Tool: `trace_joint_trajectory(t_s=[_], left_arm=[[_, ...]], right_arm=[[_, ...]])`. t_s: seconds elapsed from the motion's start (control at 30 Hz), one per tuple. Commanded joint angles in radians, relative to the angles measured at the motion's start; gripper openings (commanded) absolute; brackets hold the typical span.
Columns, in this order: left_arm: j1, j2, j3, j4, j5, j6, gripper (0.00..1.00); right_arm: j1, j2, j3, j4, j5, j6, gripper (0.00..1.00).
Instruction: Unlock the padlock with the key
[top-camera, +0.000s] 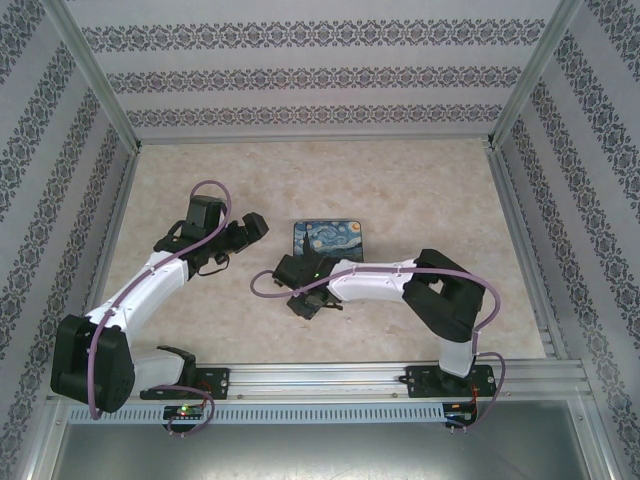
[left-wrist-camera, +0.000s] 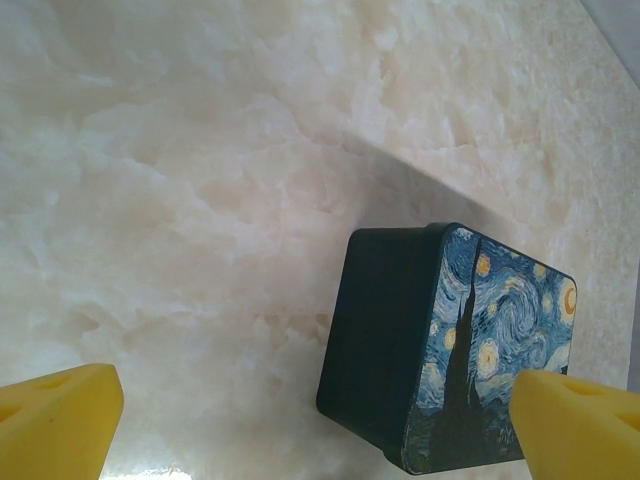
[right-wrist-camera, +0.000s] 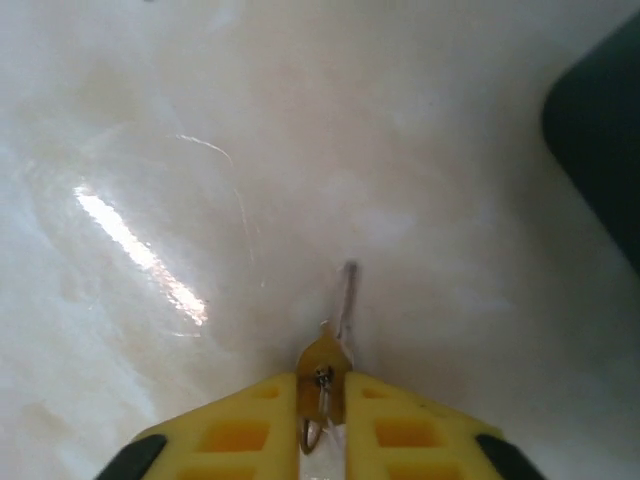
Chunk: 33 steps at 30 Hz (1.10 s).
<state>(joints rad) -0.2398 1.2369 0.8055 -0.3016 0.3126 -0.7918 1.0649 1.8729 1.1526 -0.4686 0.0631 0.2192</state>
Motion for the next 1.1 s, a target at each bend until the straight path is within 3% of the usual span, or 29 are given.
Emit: trace_joint_trajectory(t_s=[0.0, 0.07, 0.5, 0.77, 1.07], left_arm=[[0.014, -0.009, -0.020, 0.030, 0.021, -0.017, 0.99], [0.014, -0.013, -0.026, 0.038, 0.026, -0.022, 0.99], [0.014, -0.010, -0.037, 0.102, 0.091, -0.078, 0.99], [0.001, -0.007, -0.065, 0.252, 0.227, -0.210, 1.00], [-0.146, 0.039, -0.003, 0.297, 0.247, -0.280, 0.92]], right_arm=[[-0.009, 0.051, -0.009, -0.012, 0.005, 0.028, 0.05], [-0.013, 0.024, -0.019, -0.003, -0.006, 0.037, 0.00], [-0.065, -0.273, -0.100, 0.101, -0.170, 0.183, 0.00], [-0.161, -0.426, -0.180, 0.201, -0.291, 0.235, 0.00], [-0.266, -0.518, -0.244, 0.231, -0.383, 0.235, 0.00]])
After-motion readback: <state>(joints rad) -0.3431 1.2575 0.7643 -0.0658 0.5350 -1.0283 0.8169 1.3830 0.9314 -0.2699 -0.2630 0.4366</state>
